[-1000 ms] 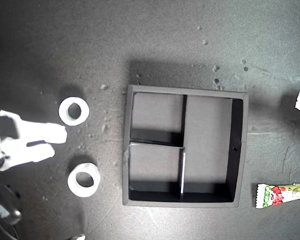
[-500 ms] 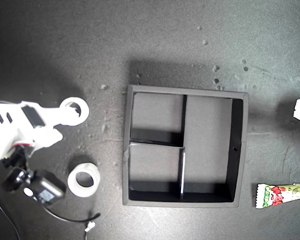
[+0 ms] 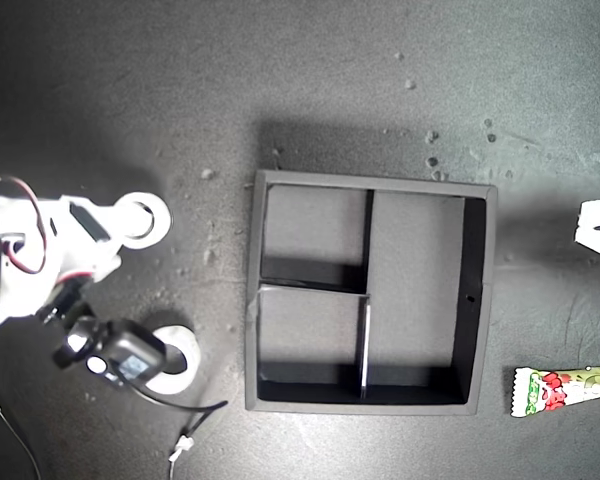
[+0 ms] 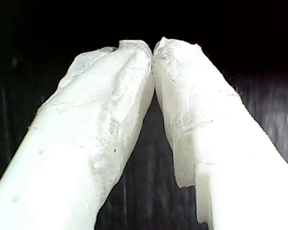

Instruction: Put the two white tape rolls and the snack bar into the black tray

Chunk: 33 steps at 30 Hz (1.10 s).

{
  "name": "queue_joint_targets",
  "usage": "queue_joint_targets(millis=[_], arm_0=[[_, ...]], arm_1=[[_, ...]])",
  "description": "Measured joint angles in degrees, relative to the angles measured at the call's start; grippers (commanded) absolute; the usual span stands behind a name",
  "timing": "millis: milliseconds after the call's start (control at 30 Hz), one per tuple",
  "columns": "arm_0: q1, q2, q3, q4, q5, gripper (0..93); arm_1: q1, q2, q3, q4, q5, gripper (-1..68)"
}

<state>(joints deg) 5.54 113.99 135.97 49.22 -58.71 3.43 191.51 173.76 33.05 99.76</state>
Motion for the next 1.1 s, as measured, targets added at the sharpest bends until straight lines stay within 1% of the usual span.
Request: queue_joint_targets(millis=[67,167,300,433,533,667,733,800,933,1033,1100], arm_0=[[-1.67,-0.09,-0.26,0.09,0.0,2.9],[-4.22,-0.09,-0.26,0.09,0.0,0.2],[-5.71,1.67,-0.97,2.02,1.23,0.1],[-8.0,5.8,-5.89,6.06,4.39,0.1],[-9.58,7.47,-11.87,10.2,7.03,0.1],[-10.02,7.56,-21.8,14.59,9.84,0.1],[-9.49,6.42,-27.33,16.0,10.72,0.1],[-8.35,3.69,-32.78,17.49,11.43,0.1],[-4.22,-5.01,-45.0,19.86,12.92,0.1],[-1.23,-13.01,-53.7,20.65,13.1,0.1],[0.0,-17.49,-58.01,20.83,13.1,0.1]], arm_1=[[0.0,-0.09,-2.29,-2.37,-0.09,16.9],[-0.26,-0.26,-5.27,-7.38,-0.09,18.9],[-0.44,-1.93,-9.67,-11.6,0.0,22.5],[-3.52,-15.03,-18.98,-14.59,0.18,23.4],[-6.24,-28.65,-30.5,-14.33,0.18,24.0],[-11.34,-47.29,-47.9,-8.88,0.18,26.0],[-14.85,-57.48,-56.07,-4.22,-0.18,26.8],[-18.28,-64.25,-59.94,0.0,-0.18,27.1],[-26.81,-68.29,-57.39,4.39,-0.09,28.0],[-33.75,-68.55,-55.55,8.79,6.77,29.9],[-36.65,-68.64,-54.32,12.3,11.78,30.3]])
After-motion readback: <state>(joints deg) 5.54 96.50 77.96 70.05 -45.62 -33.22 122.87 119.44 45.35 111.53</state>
